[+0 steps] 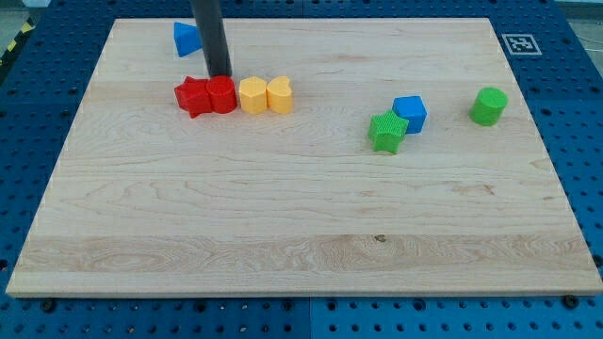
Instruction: Separate hexagon from heart
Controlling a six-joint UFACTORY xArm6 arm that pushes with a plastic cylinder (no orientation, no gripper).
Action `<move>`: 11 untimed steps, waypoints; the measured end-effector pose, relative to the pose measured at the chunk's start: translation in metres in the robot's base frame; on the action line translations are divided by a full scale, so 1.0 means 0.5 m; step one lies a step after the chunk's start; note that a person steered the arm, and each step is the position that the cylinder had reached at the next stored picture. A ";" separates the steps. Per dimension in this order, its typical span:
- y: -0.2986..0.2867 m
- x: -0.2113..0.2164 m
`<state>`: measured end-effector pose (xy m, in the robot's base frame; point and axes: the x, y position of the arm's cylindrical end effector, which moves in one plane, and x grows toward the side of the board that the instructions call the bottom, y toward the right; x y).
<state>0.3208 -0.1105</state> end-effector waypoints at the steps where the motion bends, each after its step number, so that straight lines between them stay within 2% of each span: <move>1: 0.028 -0.010; 3: 0.152 -0.021; 4: 0.203 0.004; 7: 0.209 0.217; 9: 0.113 0.198; 10: 0.099 0.118; 11: 0.099 0.074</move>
